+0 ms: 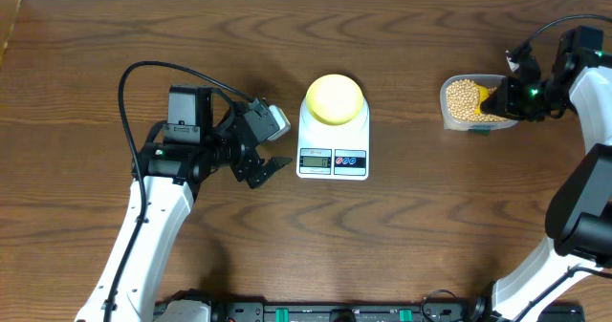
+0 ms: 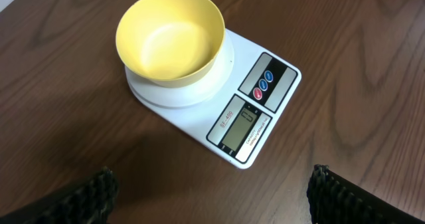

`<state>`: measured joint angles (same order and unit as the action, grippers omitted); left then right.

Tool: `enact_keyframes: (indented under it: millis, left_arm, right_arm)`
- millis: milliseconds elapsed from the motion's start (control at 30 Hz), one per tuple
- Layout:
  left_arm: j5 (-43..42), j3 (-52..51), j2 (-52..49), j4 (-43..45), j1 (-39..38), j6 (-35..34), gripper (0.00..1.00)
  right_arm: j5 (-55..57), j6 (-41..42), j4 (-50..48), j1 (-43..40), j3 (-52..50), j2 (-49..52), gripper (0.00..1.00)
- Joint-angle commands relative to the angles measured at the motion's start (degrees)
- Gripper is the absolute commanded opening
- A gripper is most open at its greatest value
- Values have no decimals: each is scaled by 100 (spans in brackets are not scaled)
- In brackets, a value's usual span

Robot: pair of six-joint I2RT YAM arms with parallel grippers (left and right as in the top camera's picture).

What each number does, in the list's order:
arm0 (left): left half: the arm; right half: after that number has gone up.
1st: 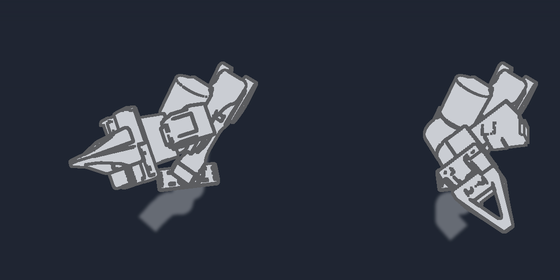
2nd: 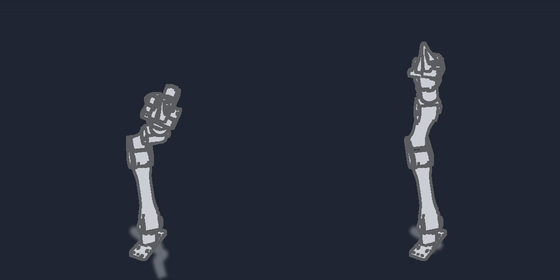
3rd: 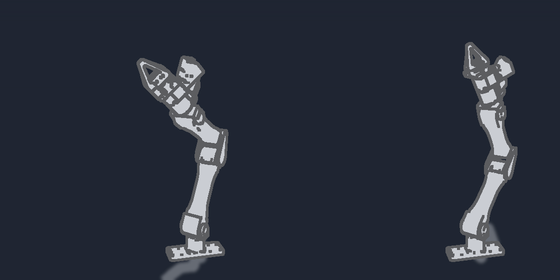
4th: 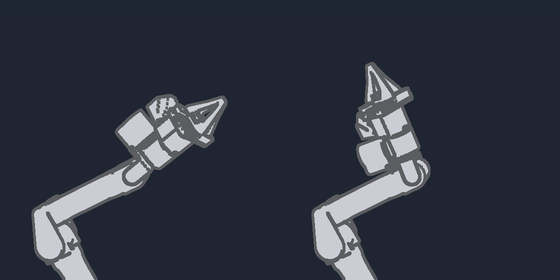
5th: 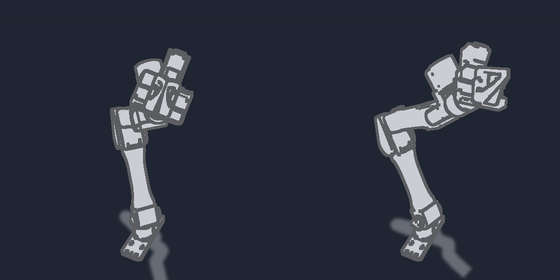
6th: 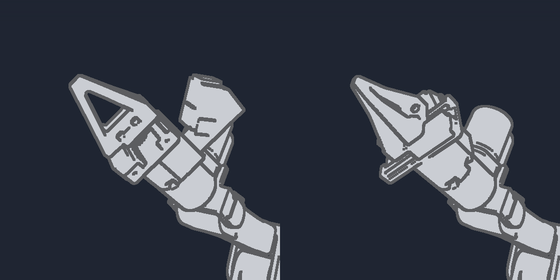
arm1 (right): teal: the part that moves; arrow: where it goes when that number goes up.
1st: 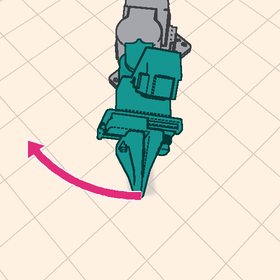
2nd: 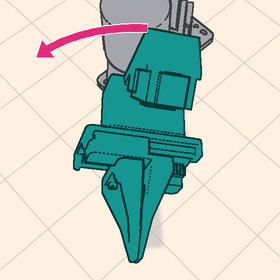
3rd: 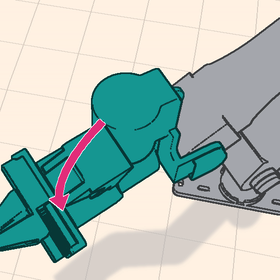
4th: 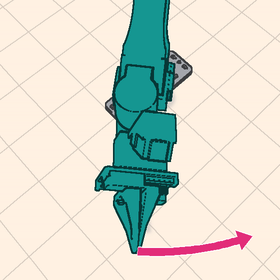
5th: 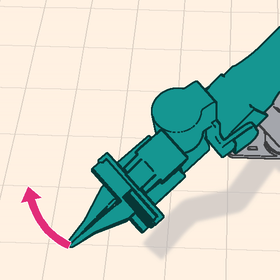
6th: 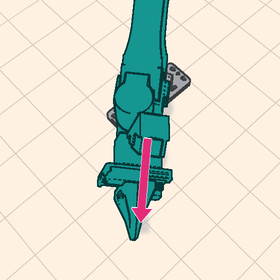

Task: Scoop item into bowl and weigh 50g on scale
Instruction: 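Dip the yellow scoop into the soybeans with the right gripper, then scoop soybeans and lift the filled scoop out of the tub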

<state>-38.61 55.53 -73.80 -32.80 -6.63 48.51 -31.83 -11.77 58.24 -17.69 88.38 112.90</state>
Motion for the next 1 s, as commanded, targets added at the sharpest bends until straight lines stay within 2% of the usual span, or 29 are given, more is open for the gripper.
enact_keyframes:
  millis: [0, 633, 967]
  left_arm:
    - [33, 173, -15, 4, 20, 96, 93]
    - [33, 173, -15, 4, 20, 96, 93]
    - [33, 173, -15, 4, 20, 96, 93]
  right_arm:
    - [-632, -205, 66, -155, -24, 66, 1]
    - [-1766, -507, 297, -1172, -170, 68, 1]
    - [-2973, -1115, 166, -1816, -745, 68, 1]
